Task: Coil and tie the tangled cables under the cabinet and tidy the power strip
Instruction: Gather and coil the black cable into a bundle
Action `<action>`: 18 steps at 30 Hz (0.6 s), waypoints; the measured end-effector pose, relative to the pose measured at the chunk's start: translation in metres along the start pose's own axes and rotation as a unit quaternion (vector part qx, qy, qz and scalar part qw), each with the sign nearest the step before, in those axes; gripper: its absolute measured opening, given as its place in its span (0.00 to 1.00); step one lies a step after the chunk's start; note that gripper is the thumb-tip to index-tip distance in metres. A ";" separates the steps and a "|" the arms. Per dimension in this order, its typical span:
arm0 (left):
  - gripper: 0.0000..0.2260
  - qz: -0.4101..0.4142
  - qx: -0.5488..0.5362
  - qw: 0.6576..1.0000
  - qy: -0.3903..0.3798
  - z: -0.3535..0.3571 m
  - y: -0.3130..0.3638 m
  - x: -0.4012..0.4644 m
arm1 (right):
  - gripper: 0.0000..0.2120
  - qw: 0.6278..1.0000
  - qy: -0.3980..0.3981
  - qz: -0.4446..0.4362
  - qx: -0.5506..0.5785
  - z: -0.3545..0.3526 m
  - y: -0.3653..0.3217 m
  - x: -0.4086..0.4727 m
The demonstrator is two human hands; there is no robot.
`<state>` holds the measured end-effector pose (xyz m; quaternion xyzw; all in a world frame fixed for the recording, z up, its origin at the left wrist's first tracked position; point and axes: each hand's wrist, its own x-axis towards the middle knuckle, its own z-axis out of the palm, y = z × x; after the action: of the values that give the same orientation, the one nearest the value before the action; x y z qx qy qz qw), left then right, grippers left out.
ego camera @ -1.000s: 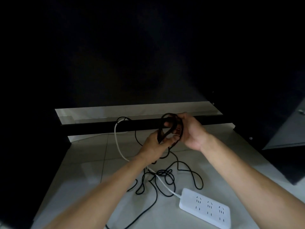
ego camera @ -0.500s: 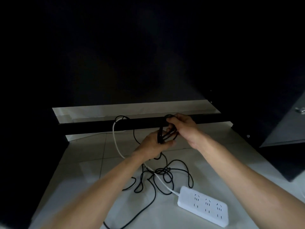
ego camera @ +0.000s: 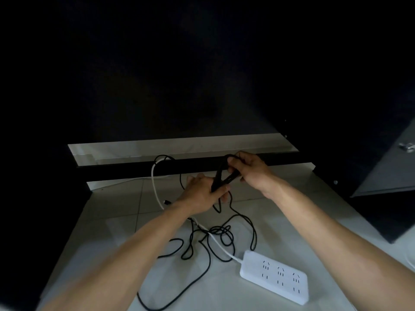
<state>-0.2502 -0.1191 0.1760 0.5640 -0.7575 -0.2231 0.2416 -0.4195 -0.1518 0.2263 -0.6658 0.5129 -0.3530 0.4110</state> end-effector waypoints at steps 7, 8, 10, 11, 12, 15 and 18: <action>0.16 -0.016 -0.255 0.965 -0.056 -0.008 0.011 -0.006 | 0.21 0.993 -0.033 0.027 0.112 0.004 -0.004 -0.002; 0.15 -0.022 -0.283 0.958 -0.043 -0.006 0.014 -0.007 | 0.25 0.985 -0.060 0.053 0.152 0.007 -0.002 -0.005; 0.14 -0.039 -0.328 0.944 -0.006 -0.001 0.017 -0.006 | 0.35 0.967 -0.126 0.106 0.194 0.015 0.008 -0.012; 0.14 -0.054 -0.342 0.938 0.012 0.002 0.017 -0.004 | 0.40 0.957 -0.165 0.127 0.202 0.020 0.015 -0.016; 0.13 -0.073 -0.345 0.935 0.027 0.003 0.016 -0.001 | 0.43 0.947 -0.198 0.145 0.206 0.024 0.022 -0.019; 0.11 -0.128 -0.359 0.923 0.059 0.000 0.010 0.002 | 0.48 0.925 -0.264 0.182 0.202 0.030 0.030 -0.028; 0.09 -0.149 -0.411 0.897 0.057 -0.001 0.008 0.001 | 0.48 0.913 -0.302 0.193 0.194 0.028 0.027 -0.032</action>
<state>-0.2555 -0.1179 0.1814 0.5325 -0.4900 -0.5156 0.4589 -0.4124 -0.1195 0.1886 -0.5358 0.4038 -0.1416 0.7279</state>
